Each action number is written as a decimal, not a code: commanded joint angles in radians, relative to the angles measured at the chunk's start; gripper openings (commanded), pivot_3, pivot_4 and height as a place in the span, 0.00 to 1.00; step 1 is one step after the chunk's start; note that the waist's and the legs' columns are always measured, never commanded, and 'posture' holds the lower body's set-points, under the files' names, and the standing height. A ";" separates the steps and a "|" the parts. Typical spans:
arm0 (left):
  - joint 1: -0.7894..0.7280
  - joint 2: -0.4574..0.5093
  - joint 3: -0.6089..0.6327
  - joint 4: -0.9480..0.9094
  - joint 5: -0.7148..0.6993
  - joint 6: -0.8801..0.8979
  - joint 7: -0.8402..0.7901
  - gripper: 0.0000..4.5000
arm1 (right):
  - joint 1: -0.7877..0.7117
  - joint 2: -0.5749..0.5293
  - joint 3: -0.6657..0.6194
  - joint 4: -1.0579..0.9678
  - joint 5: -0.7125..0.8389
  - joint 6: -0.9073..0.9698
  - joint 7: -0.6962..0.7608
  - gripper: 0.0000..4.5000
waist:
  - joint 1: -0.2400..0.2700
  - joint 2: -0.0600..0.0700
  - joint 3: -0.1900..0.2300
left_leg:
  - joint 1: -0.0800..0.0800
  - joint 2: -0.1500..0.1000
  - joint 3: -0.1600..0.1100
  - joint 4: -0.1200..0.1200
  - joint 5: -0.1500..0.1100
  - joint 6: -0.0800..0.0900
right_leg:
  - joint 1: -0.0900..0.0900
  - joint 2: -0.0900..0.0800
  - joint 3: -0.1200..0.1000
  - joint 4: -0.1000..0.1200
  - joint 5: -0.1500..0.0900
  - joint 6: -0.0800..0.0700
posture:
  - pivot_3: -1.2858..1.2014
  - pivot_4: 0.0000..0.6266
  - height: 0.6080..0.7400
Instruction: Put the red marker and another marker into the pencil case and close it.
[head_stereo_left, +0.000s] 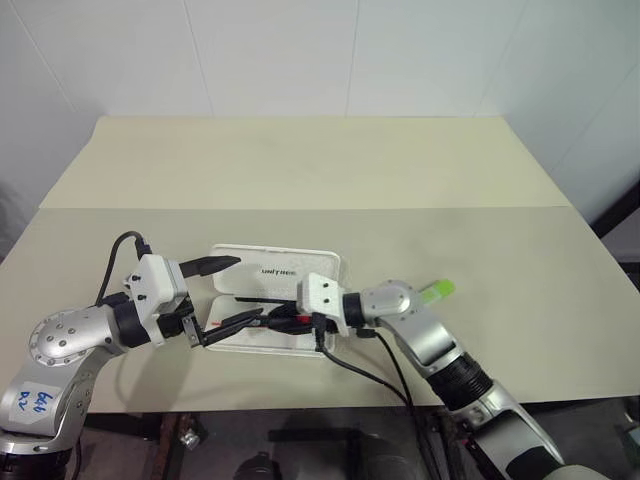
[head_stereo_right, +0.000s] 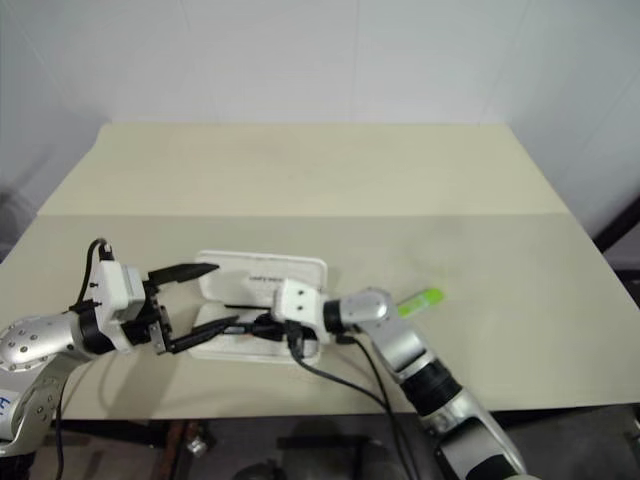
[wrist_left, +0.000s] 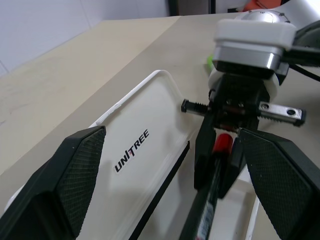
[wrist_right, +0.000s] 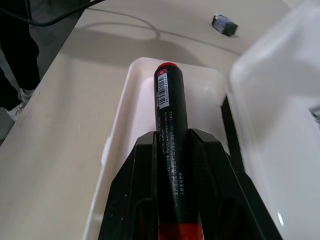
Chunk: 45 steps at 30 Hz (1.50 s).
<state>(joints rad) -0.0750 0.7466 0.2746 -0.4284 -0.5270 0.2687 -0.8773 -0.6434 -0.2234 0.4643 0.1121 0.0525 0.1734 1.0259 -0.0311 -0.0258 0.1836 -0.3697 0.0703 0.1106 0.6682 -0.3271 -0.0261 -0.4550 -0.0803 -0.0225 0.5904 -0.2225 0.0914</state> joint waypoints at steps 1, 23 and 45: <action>-0.009 0.001 0.015 -0.038 -0.004 -0.021 0.006 1.00 | 0.007 0.011 -0.003 -0.016 -0.003 -0.015 -0.017 0.13 | 0.000 0.000 0.000 | 0.000 0.000 0.000 0.000 0.000 0.000 | 0.000 0.000 0.000 0.000 0.000 0.000 | 0.52 0.24 1.00; -0.012 0.001 0.008 -0.032 -0.001 -0.029 0.004 1.00 | 0.003 -0.003 -0.039 0.005 -0.013 -0.023 -0.038 0.29 | 0.000 0.000 0.000 | 0.000 0.000 0.000 0.000 0.000 0.000 | 0.000 0.000 0.000 0.000 0.000 0.000 | 0.52 0.24 1.00; -0.016 -0.014 -0.028 -0.013 0.007 -0.046 -0.002 1.00 | 0.063 -0.278 -0.227 -0.257 0.226 0.164 0.128 0.99 | 0.004 -0.001 0.000 | 0.000 0.000 0.000 0.000 0.000 0.000 | 0.000 0.000 0.000 0.000 0.000 0.000 | 0.52 0.24 1.00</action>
<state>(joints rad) -0.0800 0.7384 0.2492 -0.4254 -0.5222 0.2451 -0.8764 -0.5780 -0.4746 0.2796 -0.1108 0.2525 0.3325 1.1377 -0.0270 -0.0265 0.1832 -0.3694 0.0702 0.1103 0.6686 -0.3269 -0.0264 -0.4548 -0.0803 -0.0226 0.5909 -0.2226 0.0913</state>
